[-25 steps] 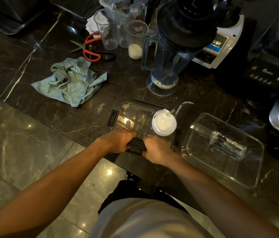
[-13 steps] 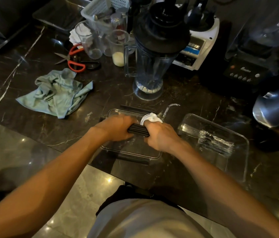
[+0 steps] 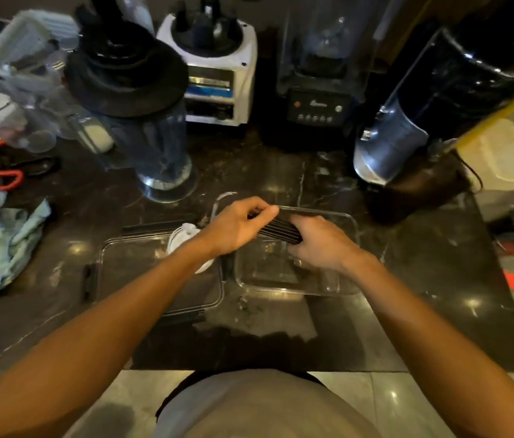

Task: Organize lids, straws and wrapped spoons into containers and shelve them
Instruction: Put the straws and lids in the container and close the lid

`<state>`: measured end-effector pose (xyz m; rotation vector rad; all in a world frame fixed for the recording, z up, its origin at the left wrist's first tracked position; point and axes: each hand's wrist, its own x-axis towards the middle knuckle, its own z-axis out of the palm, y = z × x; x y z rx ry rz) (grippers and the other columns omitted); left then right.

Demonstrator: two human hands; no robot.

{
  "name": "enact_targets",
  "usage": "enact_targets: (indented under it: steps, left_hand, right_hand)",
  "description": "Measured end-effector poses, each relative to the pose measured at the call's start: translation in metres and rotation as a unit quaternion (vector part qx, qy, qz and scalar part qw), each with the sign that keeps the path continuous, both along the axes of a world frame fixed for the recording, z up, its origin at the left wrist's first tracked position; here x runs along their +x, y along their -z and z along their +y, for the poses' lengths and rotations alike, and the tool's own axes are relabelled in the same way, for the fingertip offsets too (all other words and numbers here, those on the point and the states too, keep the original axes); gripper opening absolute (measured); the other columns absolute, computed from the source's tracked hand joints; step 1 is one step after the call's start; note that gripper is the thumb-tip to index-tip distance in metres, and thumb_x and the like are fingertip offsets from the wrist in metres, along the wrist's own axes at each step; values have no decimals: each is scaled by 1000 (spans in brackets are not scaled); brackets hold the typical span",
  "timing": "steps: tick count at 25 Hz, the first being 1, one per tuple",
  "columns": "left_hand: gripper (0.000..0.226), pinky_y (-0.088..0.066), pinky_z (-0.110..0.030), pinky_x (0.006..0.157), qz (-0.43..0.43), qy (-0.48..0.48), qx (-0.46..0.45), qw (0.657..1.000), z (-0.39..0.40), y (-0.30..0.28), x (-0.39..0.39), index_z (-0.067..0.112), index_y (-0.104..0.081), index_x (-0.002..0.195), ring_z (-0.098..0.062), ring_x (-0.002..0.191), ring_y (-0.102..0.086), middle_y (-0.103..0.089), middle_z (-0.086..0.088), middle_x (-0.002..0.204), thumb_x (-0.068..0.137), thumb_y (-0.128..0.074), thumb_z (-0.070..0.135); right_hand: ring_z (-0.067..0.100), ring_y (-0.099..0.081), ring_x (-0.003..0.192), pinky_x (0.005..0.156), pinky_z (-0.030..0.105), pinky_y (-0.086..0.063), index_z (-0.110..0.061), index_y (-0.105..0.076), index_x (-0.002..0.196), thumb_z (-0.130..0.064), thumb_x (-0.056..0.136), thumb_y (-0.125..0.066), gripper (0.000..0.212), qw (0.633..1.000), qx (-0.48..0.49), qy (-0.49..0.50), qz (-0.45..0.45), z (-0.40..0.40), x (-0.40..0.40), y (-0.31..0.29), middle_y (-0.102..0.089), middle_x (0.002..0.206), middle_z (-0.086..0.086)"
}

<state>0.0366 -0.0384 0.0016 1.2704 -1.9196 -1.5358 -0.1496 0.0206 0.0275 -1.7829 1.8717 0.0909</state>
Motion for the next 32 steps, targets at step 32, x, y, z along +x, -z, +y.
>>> enact_targets:
  steps: [32]
  left_hand:
    - [39,-46,-27,80,-309,278,-55,908,27,73,-56,25,-62,120,-20,109,-64,-60,5,111,84,-77,29]
  right_hand:
    - [21,-61,113,97,40,-52,-23,-59,129,-32,86,-77,48,985,150,-81,13,22,-42,50,-62,123,0]
